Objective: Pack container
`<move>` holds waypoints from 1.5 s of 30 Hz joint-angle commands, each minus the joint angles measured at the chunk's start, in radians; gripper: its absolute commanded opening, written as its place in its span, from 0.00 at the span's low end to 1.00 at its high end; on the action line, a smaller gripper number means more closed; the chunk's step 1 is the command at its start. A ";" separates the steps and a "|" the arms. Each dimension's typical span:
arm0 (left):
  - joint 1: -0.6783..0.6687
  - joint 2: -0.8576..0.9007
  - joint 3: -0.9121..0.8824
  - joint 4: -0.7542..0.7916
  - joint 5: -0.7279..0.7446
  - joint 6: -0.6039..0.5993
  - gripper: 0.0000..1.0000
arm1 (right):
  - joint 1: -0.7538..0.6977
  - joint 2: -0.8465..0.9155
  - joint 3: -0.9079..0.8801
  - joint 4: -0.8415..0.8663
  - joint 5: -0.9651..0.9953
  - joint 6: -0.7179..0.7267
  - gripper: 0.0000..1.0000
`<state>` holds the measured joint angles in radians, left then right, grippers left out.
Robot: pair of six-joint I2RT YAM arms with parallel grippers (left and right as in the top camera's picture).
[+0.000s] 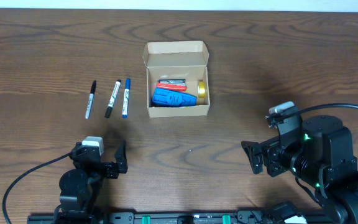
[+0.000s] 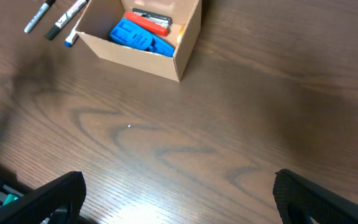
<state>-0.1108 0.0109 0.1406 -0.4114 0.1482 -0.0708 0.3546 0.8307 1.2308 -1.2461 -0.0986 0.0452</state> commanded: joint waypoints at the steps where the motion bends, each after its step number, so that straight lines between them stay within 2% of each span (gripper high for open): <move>1: 0.008 -0.006 -0.020 -0.002 0.014 0.003 0.95 | -0.007 0.001 -0.007 -0.003 -0.014 0.009 0.99; 6: 0.008 -0.006 -0.020 0.000 0.022 0.003 0.96 | -0.007 0.001 -0.007 -0.003 -0.014 0.009 0.99; 11: 0.007 -0.006 -0.005 0.024 0.216 -0.016 0.95 | -0.007 0.001 -0.007 -0.003 -0.014 0.009 0.99; 13: 0.007 -0.004 0.024 0.012 0.218 -0.064 0.95 | -0.007 0.001 -0.007 -0.003 -0.014 0.009 0.99; 18: 0.007 0.067 0.156 -0.059 0.102 -0.064 0.95 | -0.007 0.001 -0.007 -0.003 -0.014 0.009 0.99; 23: 0.007 0.267 0.306 -0.087 -0.004 -0.064 0.95 | -0.007 0.001 -0.007 -0.003 -0.014 0.009 0.99; 33: 0.006 0.853 0.604 -0.092 -0.105 -0.064 0.95 | -0.007 0.001 -0.007 -0.003 -0.014 0.009 0.99; 39: 0.006 1.177 0.850 -0.188 -0.198 -0.064 0.95 | -0.007 0.001 -0.007 -0.003 -0.014 0.009 0.99; 42: 0.006 1.300 0.953 -0.224 -0.202 -0.064 0.96 | -0.007 0.001 -0.007 -0.003 -0.014 0.010 0.99; 45: 0.006 1.385 1.012 -0.191 -0.201 -0.064 0.95 | -0.007 0.001 -0.007 -0.003 -0.014 0.009 0.99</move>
<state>-0.1112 1.3403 1.0969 -0.6159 -0.0200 -0.1307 0.3546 0.8310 1.2270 -1.2484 -0.1055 0.0479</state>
